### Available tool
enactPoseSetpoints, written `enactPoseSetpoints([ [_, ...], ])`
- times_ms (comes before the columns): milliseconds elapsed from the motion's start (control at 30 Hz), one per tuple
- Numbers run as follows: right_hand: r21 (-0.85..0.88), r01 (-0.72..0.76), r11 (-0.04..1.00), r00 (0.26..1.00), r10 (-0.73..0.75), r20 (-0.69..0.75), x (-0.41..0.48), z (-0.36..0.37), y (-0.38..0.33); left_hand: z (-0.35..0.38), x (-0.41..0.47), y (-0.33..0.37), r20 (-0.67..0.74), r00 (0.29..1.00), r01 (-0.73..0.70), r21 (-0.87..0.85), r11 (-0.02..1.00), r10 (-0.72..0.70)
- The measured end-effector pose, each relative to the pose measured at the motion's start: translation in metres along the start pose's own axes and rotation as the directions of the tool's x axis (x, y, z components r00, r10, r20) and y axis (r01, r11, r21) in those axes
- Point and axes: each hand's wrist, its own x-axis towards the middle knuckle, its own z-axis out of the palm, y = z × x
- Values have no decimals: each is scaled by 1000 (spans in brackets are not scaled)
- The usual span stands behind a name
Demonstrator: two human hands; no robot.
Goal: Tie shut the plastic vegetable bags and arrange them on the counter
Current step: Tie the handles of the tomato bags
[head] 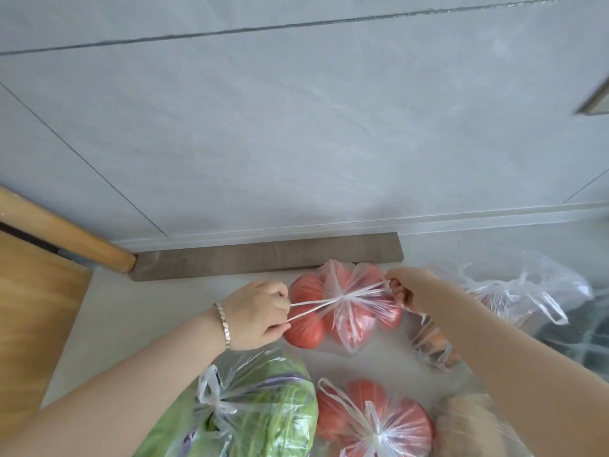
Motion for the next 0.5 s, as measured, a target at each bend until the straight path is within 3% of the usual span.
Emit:
enactPoseSetpoints([
  [67,99,-72,992,997,70,25,3,0,0,-1,10,4,38,988,153,-132,979,-149],
  [100,154,-83,985,996,77,42,2,2,-4,-4,15,6,78,947,321,-307,896,-312],
  [133,221,-72,973,996,61,58,-1,5,-8,-9,21,8,165,840,514,-547,661,-518],
  [167,296,-39,954,997,16,80,-7,8,-13,-14,28,9,305,680,589,-768,250,-667],
  [200,378,-2,926,992,-47,119,-14,12,-18,-17,33,11,421,542,448,-877,-174,-727],
  [233,458,14,889,977,-110,183,-24,16,-22,-19,39,15,534,478,189,-838,-512,-698],
  [267,526,10,851,947,-177,268,-35,20,-25,-25,46,21,588,502,-68,-704,-707,-634],
  [300,562,7,827,902,-248,353,-43,25,-23,-30,53,27,593,542,-226,-579,-783,-596],
  [333,572,21,820,857,-310,412,-48,30,-20,-33,61,33,569,564,-321,-518,-793,-599],
  [400,562,79,823,815,-378,439,-50,40,-9,-33,78,41,529,554,-386,-521,-761,-643],
  [467,511,190,838,839,-409,359,-42,46,0,-31,92,46,536,491,-260,-662,-703,-687],
  [500,454,268,850,852,-429,301,-38,48,2,-25,93,45,501,454,-73,-803,-591,-737],
])
